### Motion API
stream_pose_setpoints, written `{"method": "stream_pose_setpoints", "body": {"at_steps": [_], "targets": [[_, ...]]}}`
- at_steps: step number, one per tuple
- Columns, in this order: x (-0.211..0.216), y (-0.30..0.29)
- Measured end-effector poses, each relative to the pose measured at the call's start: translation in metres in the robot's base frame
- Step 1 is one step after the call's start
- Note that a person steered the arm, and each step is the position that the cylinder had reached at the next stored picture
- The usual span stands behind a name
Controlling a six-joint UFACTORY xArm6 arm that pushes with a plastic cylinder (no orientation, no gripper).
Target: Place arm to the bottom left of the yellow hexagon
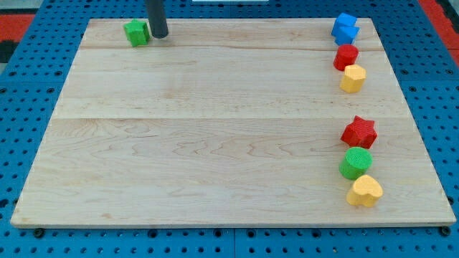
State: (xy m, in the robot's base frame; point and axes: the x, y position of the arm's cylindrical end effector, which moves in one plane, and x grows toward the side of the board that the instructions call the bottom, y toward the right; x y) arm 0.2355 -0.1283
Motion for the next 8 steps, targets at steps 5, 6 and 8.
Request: {"method": "stream_pose_setpoints", "body": {"at_steps": [5,6,8], "targets": [[0.000,0.059],[0.000,0.113],[0.057,0.212]]}}
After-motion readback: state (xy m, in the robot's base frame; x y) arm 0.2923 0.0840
